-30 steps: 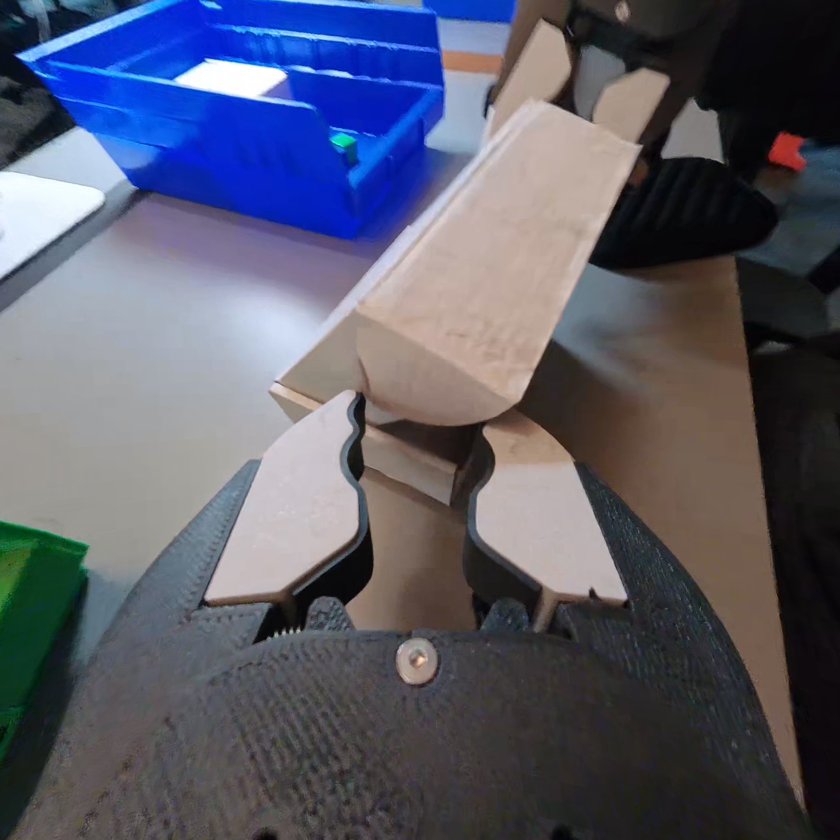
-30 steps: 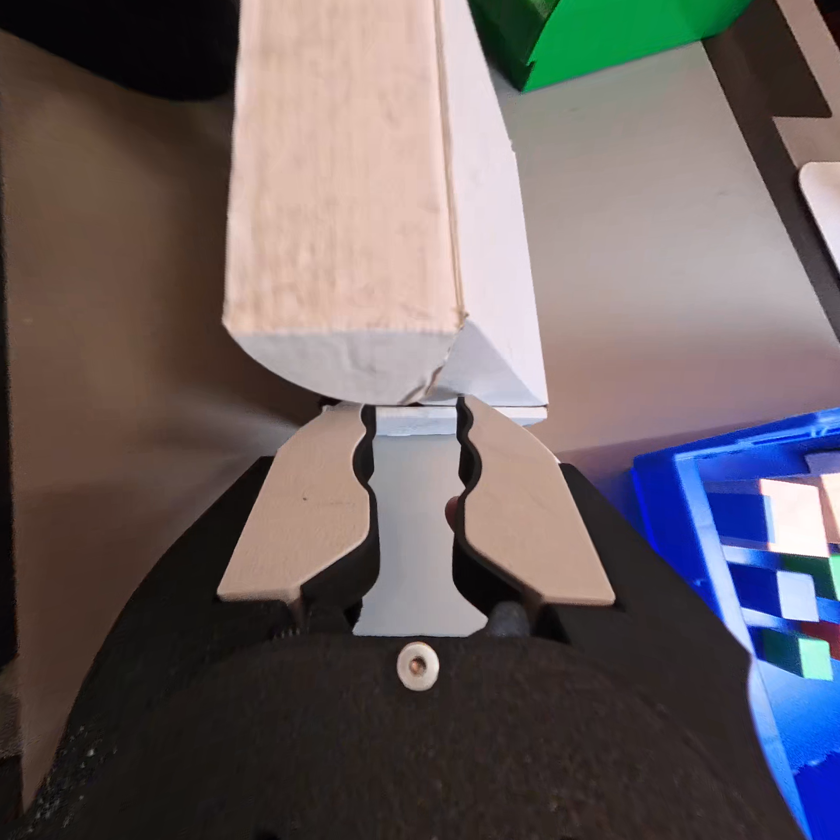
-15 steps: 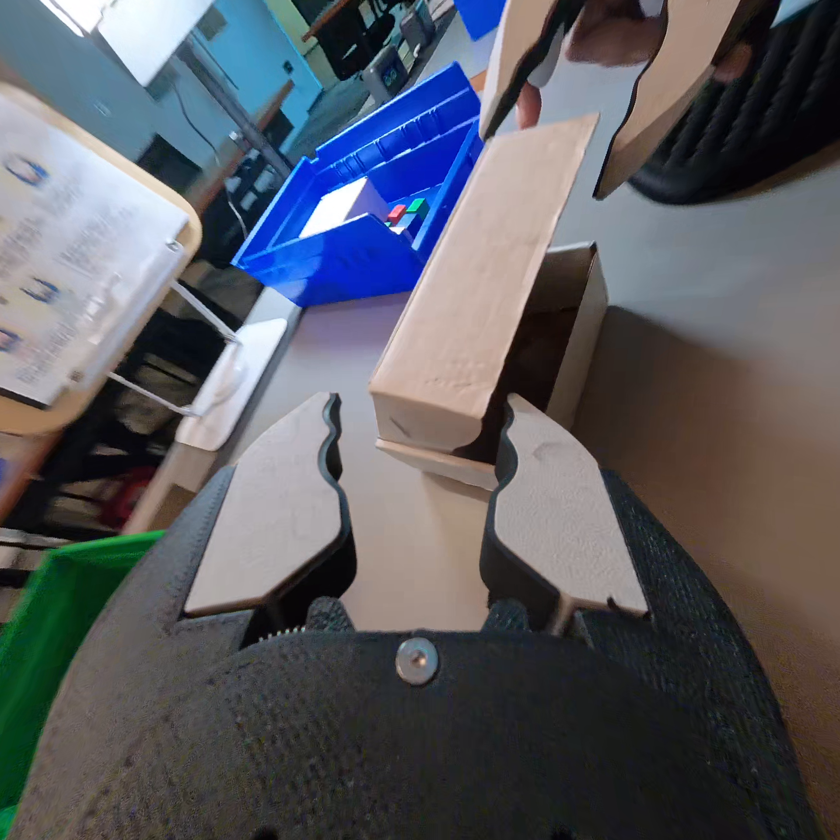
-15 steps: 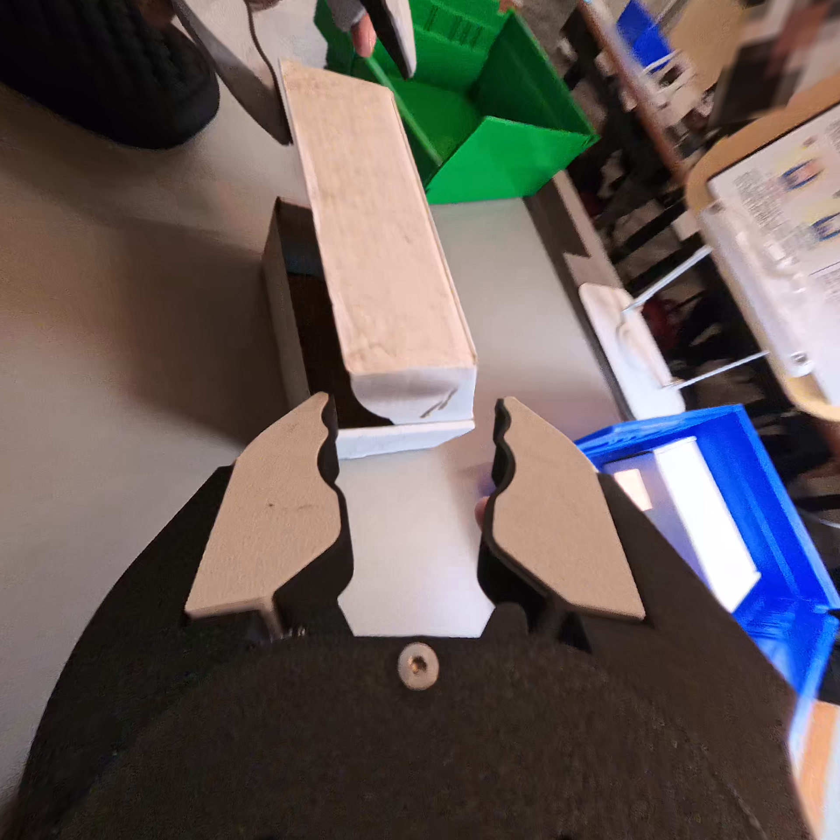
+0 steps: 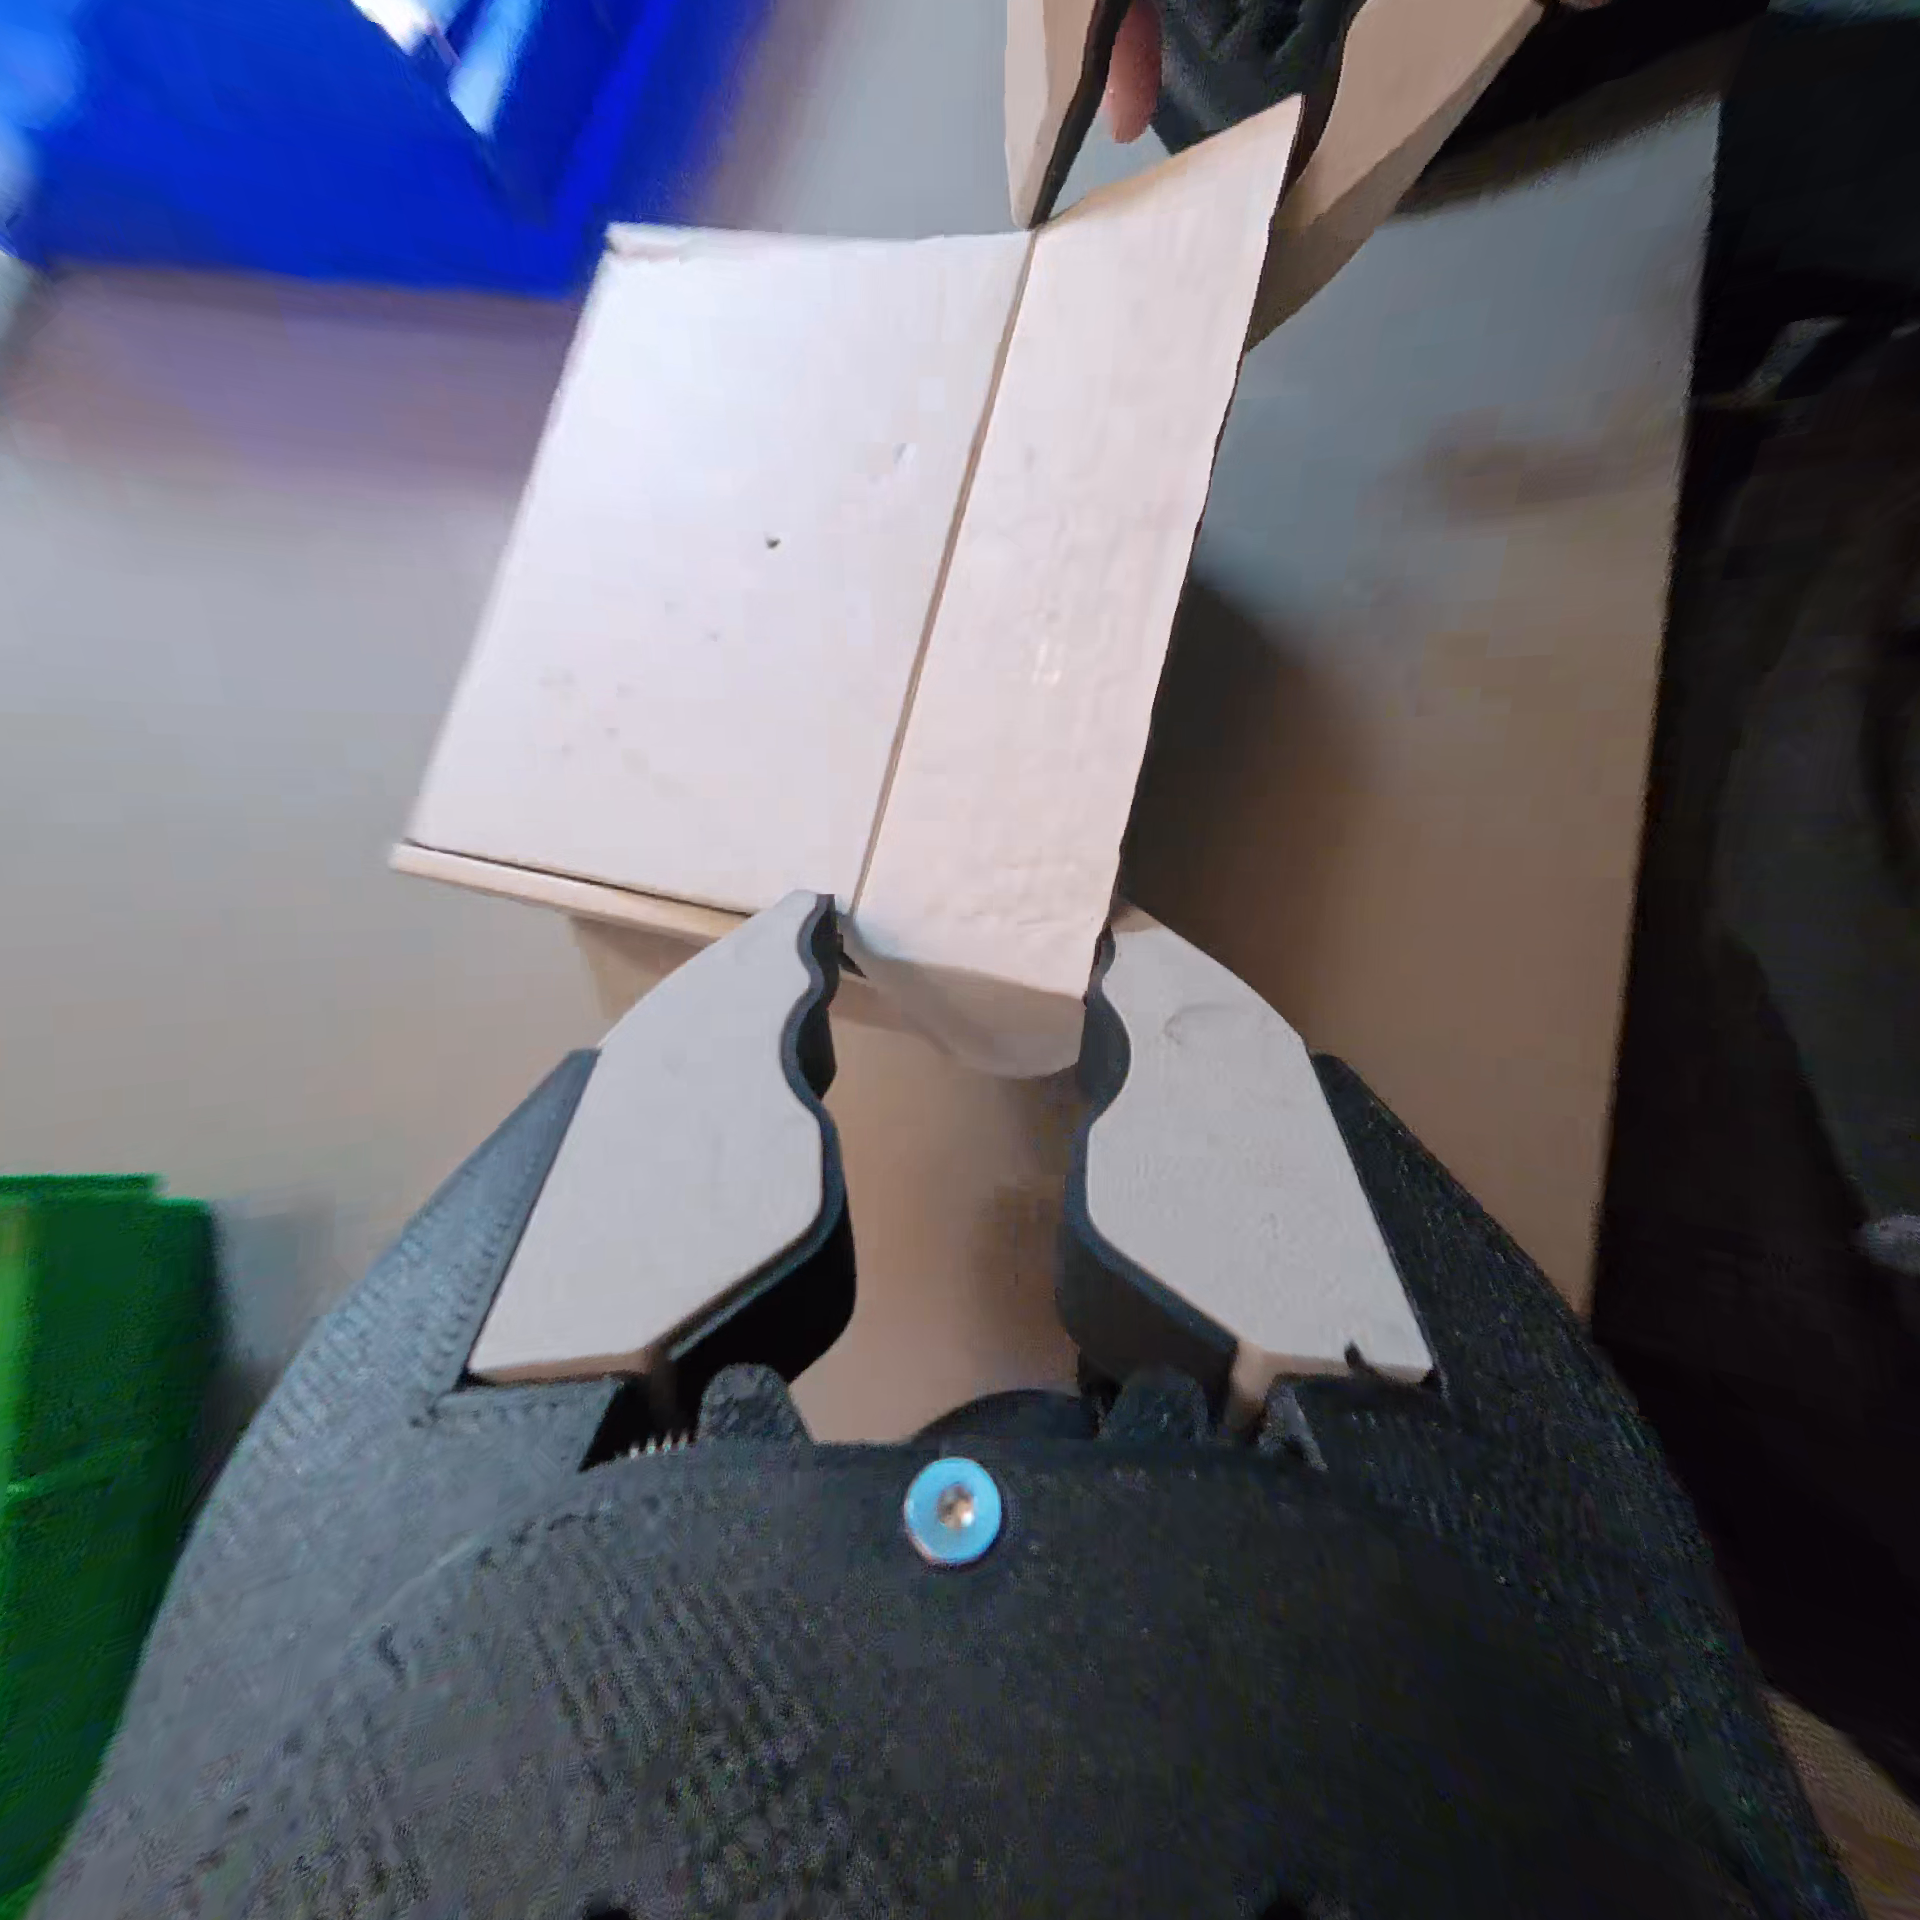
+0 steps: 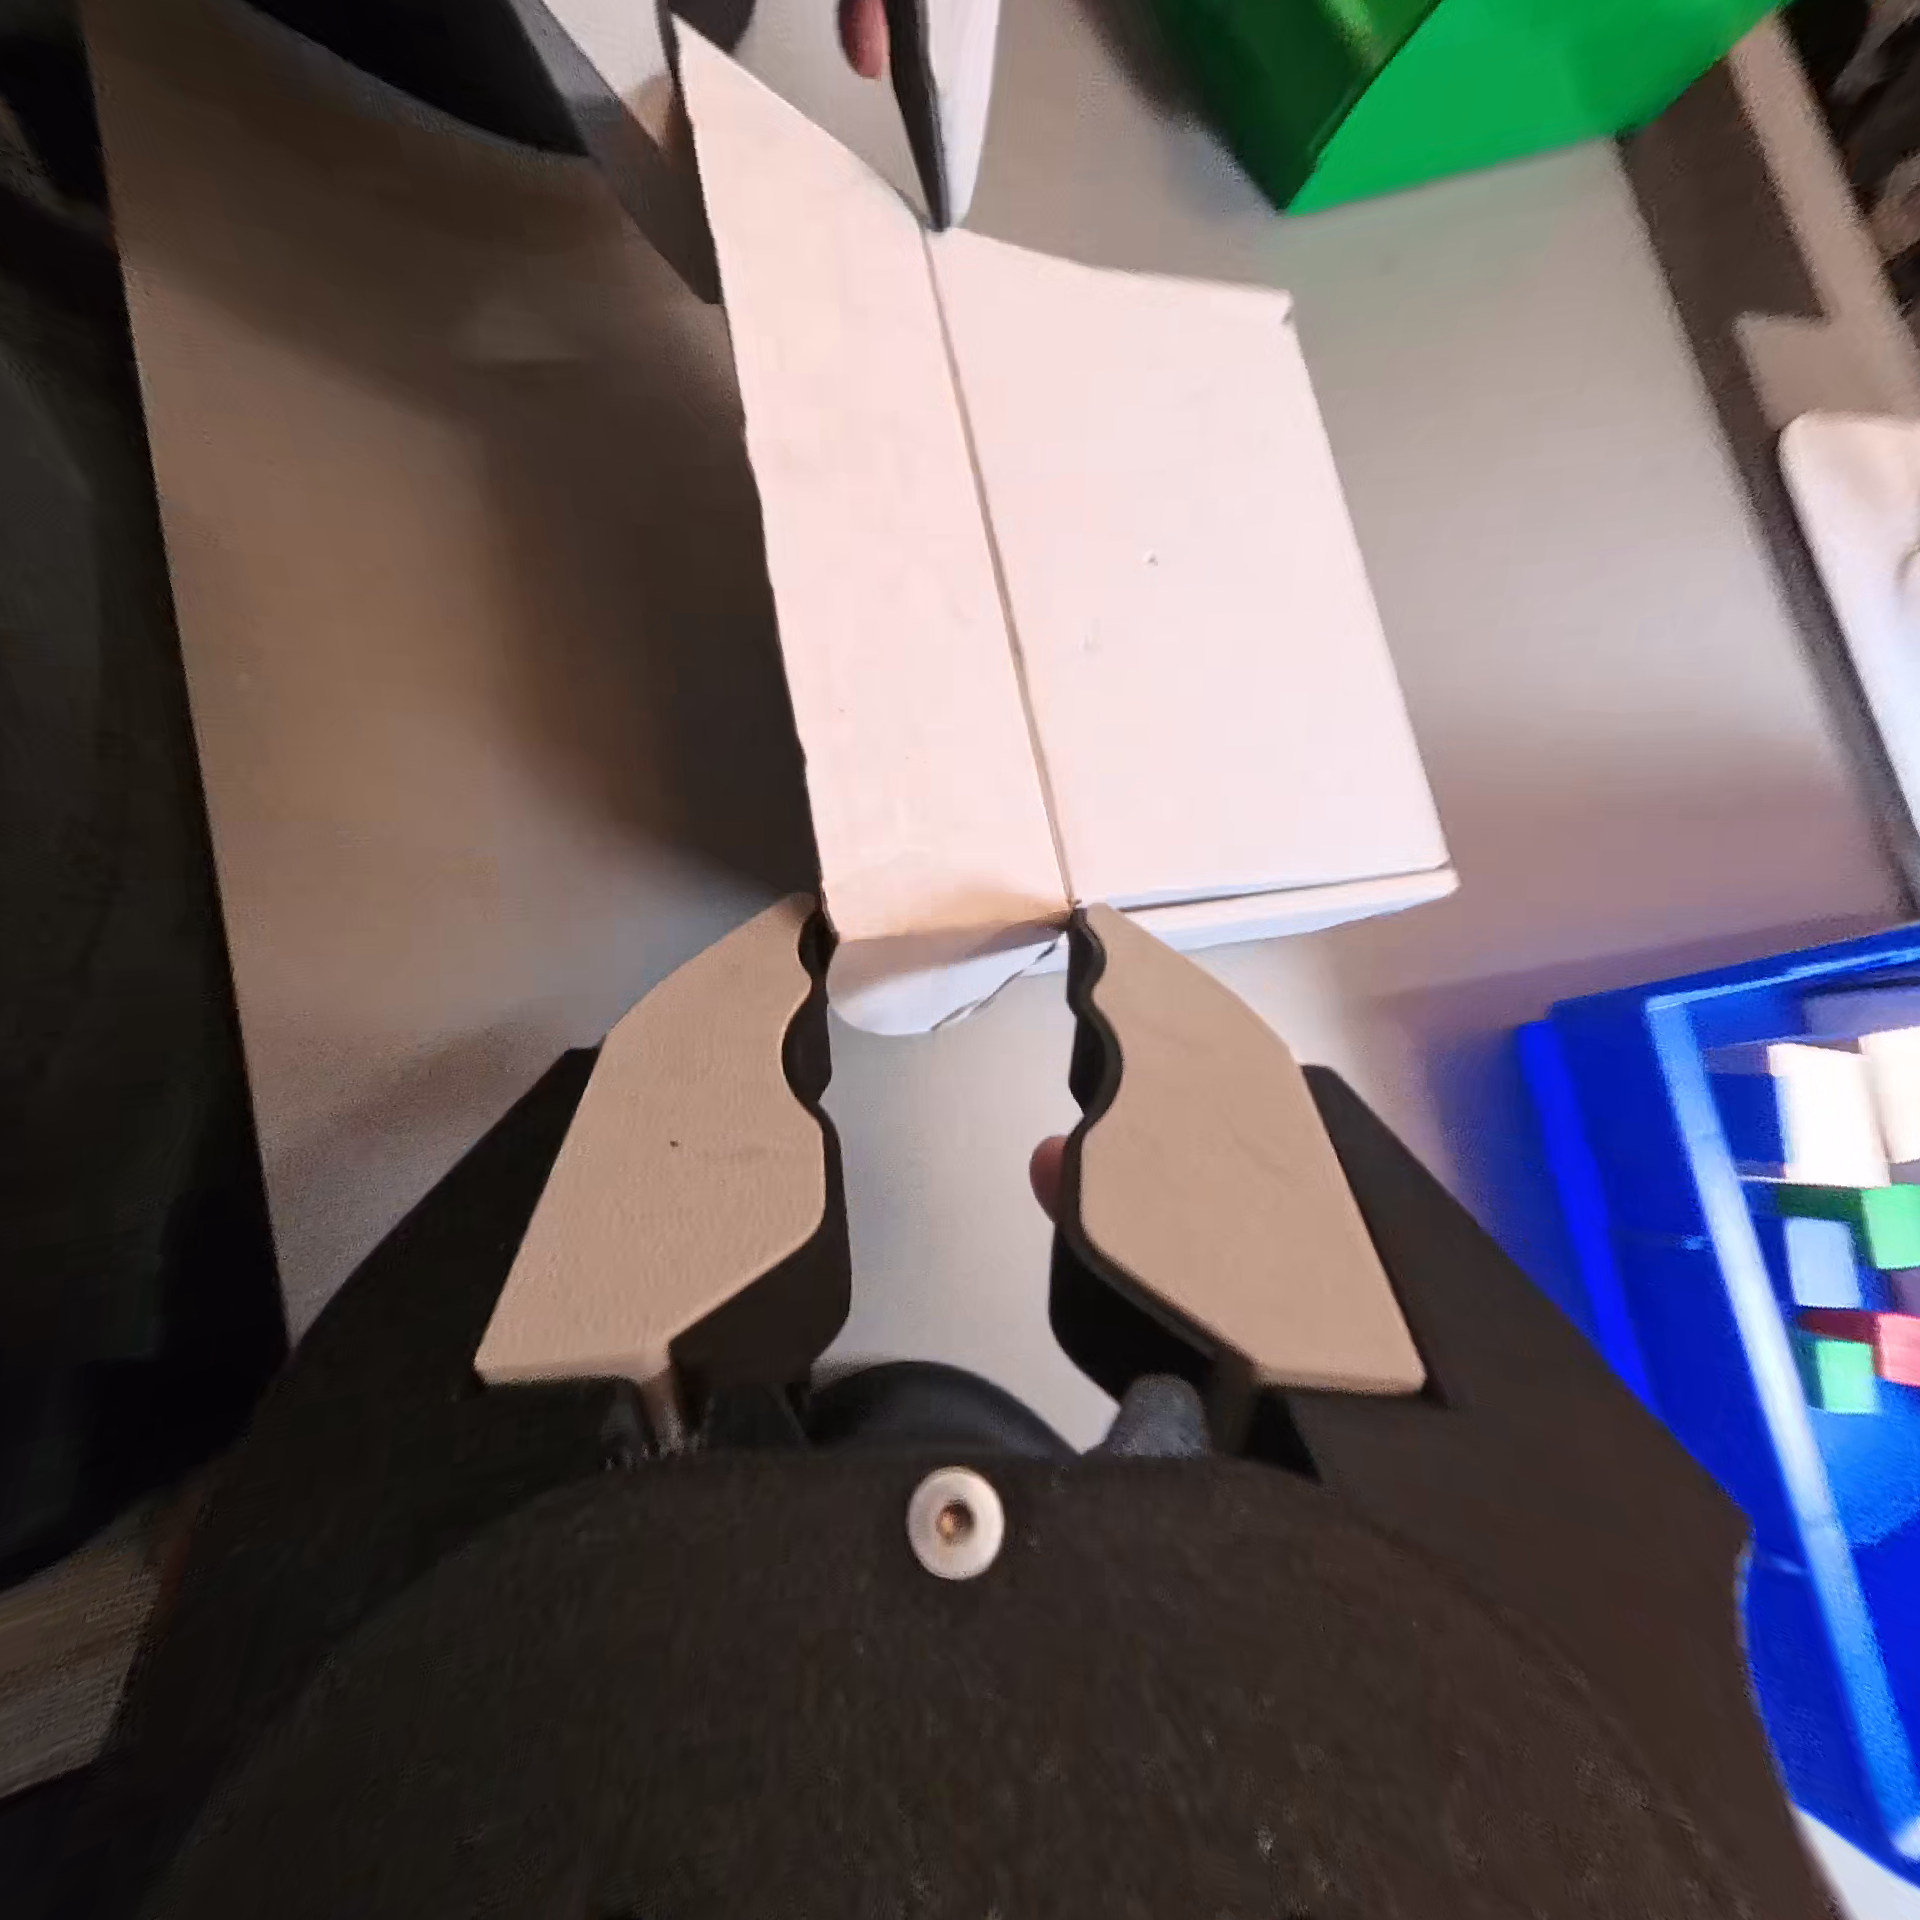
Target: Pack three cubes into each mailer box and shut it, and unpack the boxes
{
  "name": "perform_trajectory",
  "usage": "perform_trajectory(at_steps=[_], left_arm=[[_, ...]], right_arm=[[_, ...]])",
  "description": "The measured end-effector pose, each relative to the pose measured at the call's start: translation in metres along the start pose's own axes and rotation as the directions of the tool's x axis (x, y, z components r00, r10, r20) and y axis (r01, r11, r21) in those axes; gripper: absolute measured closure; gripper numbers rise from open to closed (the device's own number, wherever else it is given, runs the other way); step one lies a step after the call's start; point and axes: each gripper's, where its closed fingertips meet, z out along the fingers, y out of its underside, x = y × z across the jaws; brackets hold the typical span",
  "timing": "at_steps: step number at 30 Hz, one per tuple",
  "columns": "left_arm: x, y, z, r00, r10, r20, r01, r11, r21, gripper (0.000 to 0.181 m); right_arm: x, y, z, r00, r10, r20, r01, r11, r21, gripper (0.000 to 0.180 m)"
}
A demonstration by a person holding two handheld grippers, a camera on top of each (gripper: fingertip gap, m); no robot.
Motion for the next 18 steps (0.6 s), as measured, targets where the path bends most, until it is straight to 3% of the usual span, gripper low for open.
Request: perform_trajectory(at_steps=[7, 12, 18], left_arm=[[0.007, -0.005, 0.004, 0.944, -0.297, -0.142, 0.305, 0.952, 0.035, 0.142], [0.001, -0.004, -0.003, 0.949, -0.303, -0.091, 0.311, 0.947, 0.083, 0.131], [0.001, 0.012, -0.010, 0.941, -0.339, 0.005, 0.338, 0.940, 0.051, 0.134]], right_arm=[[0.005, 0.003, 0.006, 0.983, 0.182, 0.019, -0.182, 0.983, 0.006, 0.143], [0.006, 0.004, -0.002, 0.985, 0.173, 0.002, -0.173, 0.984, 0.035, 0.136], [-0.006, 0.008, -0.008, 0.993, 0.112, -0.046, -0.111, 0.994, 0.009, 0.142]])
